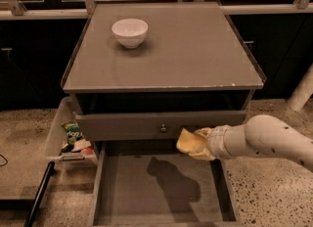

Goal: Pick sponge from middle drawer and place on counter

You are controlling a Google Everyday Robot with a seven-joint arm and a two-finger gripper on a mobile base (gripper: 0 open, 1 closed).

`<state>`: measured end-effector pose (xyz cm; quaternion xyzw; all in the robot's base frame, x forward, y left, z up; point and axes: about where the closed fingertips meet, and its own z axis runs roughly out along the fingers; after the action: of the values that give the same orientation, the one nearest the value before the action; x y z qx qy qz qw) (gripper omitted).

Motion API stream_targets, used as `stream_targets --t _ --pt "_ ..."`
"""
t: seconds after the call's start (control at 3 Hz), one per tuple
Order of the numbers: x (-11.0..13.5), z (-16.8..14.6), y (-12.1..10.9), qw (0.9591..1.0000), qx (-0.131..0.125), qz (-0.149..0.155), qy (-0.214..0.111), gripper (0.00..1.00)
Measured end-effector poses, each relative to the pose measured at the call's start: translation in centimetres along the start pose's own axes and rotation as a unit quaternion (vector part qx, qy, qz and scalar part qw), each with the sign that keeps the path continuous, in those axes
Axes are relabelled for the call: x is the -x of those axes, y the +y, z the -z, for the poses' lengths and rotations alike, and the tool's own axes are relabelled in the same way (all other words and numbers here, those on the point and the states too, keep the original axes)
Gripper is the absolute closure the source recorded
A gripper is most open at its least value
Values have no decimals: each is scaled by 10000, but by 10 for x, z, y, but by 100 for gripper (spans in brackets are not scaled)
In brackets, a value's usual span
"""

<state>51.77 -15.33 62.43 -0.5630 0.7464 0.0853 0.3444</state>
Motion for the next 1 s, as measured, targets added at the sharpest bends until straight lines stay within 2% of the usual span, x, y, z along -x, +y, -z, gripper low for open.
stream_targets --t 0.67,1.0 --pt "3 -1 5 9999 91 77 -62 100" --pt "20 21 4 9991 113 342 -241 100"
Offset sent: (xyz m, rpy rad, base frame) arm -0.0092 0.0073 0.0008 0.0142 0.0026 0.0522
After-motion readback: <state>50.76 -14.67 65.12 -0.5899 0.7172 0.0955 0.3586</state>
